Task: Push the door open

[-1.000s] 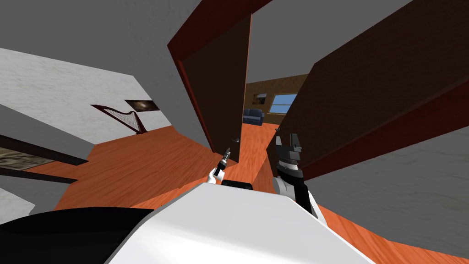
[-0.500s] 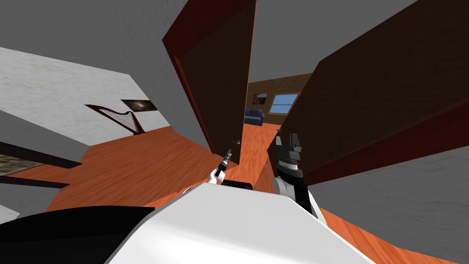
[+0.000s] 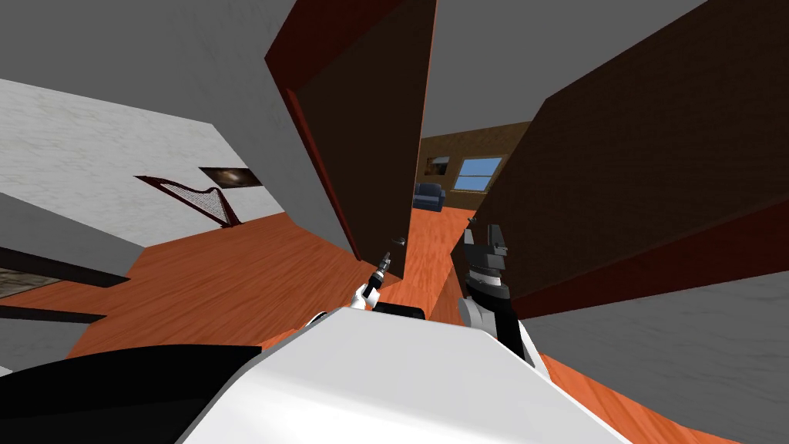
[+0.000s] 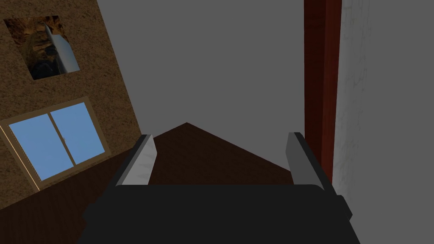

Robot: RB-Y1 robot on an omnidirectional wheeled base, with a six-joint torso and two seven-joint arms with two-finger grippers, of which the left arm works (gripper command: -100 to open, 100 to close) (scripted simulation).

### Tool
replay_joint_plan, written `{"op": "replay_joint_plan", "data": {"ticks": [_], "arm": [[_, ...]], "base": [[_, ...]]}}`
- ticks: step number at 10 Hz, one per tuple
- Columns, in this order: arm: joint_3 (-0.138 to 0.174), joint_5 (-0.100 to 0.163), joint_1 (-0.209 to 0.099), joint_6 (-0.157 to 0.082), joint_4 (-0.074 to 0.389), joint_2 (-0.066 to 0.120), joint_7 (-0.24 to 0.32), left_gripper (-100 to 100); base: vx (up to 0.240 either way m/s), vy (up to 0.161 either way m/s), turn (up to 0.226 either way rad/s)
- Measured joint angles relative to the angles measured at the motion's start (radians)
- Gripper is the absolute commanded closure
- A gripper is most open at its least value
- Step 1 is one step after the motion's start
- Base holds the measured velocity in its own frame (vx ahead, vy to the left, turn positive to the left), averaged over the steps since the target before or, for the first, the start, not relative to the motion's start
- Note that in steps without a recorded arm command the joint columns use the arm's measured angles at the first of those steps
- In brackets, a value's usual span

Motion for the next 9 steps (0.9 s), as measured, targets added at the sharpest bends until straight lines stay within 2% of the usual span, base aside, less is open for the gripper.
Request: {"op": "replay_joint_plan", "data": {"ticks": [2, 5, 9], "arm": [[0.004, 0.002, 0.000, -0.006, 0.007, 0.012, -0.002, -100], [0.008, 0.004, 0.004, -0.008, 0.007, 0.020, -0.007, -100], [0.016, 0.007, 0.006, -0.016, 0.016, 0.012, -0.012, -100]], "base": [[0.176, -0.052, -0.021], [0.180, -0.068, -0.025], [0.194, -0.048, -0.027]]}}
